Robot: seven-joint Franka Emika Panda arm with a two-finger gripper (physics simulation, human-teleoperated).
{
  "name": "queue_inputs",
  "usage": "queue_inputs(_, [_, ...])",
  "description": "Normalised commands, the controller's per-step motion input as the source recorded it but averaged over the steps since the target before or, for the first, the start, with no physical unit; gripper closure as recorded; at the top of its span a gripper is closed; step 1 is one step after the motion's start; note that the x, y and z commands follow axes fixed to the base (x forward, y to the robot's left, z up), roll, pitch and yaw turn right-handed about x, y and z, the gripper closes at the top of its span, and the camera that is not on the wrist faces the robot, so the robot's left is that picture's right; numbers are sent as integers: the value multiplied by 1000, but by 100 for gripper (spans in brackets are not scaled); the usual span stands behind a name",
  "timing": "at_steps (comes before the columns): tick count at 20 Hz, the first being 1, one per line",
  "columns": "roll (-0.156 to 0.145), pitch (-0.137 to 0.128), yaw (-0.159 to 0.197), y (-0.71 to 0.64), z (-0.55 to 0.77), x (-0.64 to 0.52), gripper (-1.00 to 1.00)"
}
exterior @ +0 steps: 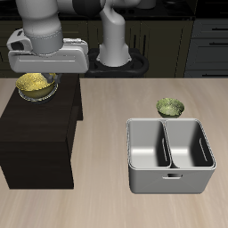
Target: Stack the yellow bowl on the black bowl
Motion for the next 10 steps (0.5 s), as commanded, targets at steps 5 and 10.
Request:
queue_inputs(5, [-6,30,-18,-44,-28,39,-100])
queue_inputs(10, [20,-22,1,75,79,-104,-100])
